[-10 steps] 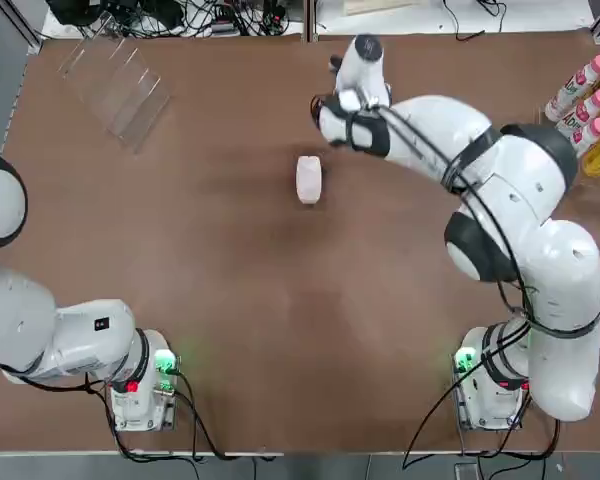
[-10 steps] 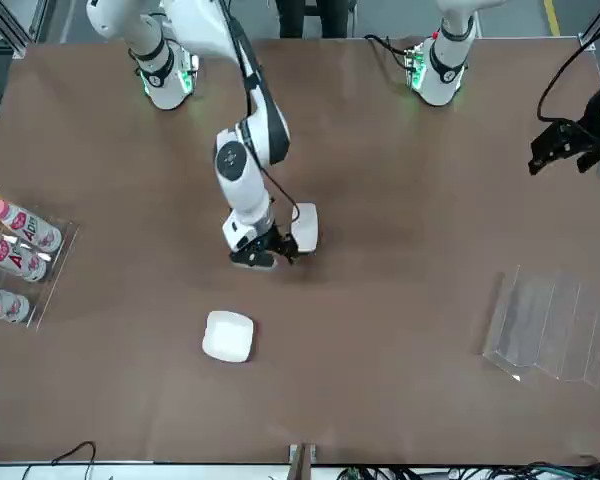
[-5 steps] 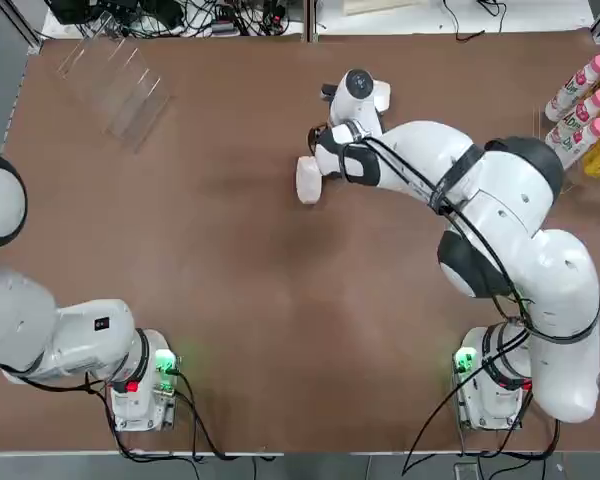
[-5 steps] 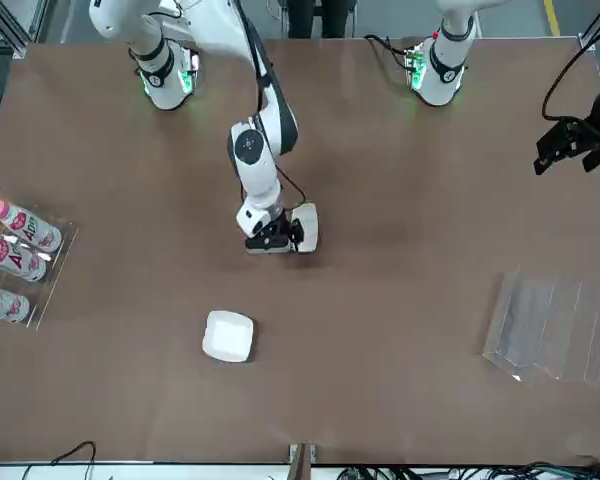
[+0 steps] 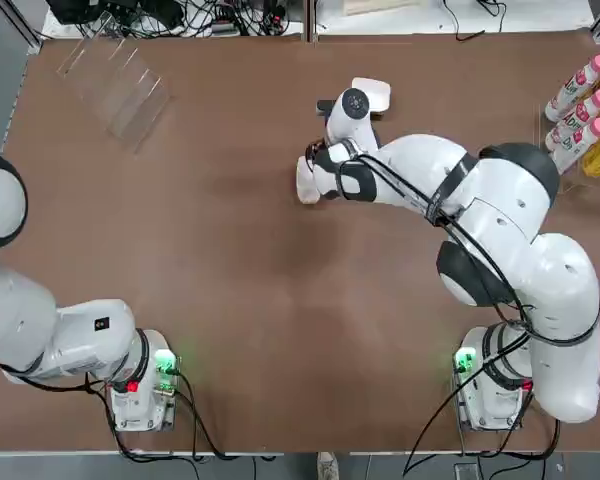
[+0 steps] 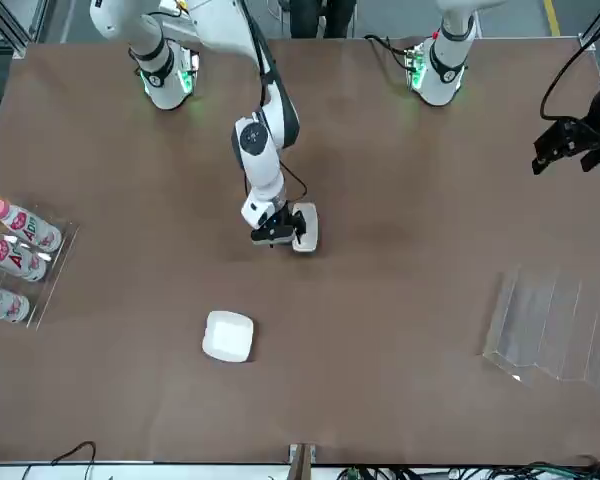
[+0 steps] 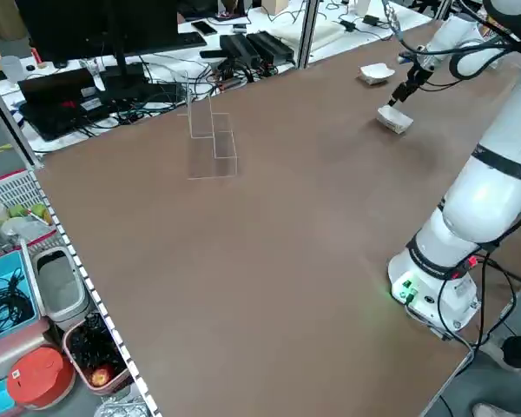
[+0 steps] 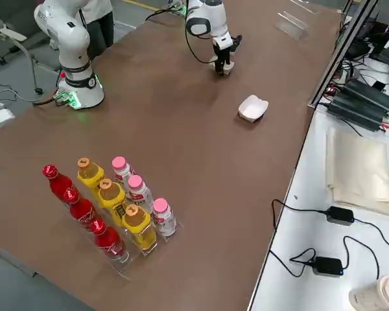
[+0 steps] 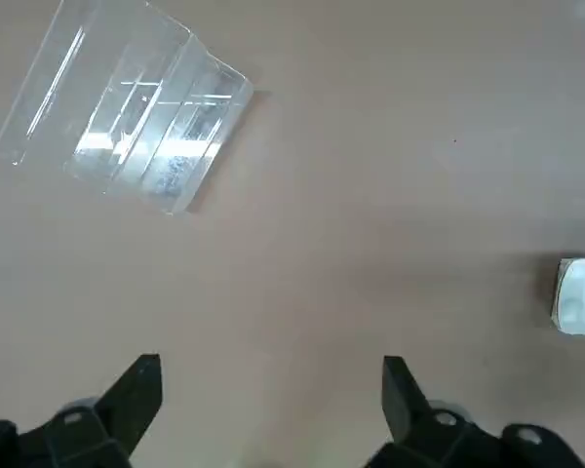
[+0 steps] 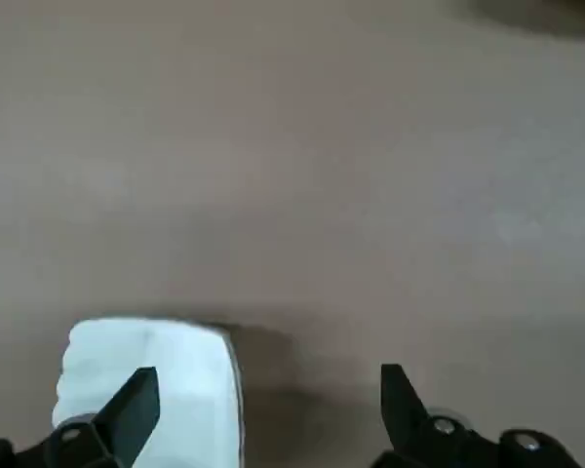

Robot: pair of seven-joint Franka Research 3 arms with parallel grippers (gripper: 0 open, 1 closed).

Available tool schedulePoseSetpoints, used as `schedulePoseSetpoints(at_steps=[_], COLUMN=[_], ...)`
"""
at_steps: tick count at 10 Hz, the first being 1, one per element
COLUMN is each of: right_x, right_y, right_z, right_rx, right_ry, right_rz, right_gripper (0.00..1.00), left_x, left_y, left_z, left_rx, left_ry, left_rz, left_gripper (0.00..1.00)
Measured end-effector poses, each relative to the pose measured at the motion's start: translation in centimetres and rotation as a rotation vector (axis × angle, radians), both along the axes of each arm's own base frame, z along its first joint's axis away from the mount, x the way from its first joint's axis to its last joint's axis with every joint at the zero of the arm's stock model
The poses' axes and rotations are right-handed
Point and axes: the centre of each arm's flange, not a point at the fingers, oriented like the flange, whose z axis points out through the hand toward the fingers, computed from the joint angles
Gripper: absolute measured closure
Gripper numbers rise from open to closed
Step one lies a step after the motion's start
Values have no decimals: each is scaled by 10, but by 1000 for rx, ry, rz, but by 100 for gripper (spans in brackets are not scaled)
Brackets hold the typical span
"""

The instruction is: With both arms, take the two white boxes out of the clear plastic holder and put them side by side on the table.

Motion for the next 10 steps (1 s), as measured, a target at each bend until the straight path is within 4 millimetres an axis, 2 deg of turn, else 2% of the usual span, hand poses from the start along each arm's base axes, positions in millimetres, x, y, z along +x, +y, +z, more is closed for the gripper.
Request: schedulePoseSetpoints(at_steps=[3,6,10], right_x=[-18,-32,-34], right_y=[11,8,8], right_z=[-10,-26,-29], right_rx=[-4,-39,-39], right_ry=[27,101,114], right_rz=[28,37,15], right_gripper=[0,0,0], left_x=[0,0,0], left_y=[0,0,0], left_z=[0,0,0], left_rx=[0,0,0], left_ry=[0,0,0], left_rz=[0,0,0], left_gripper=[0,0,0])
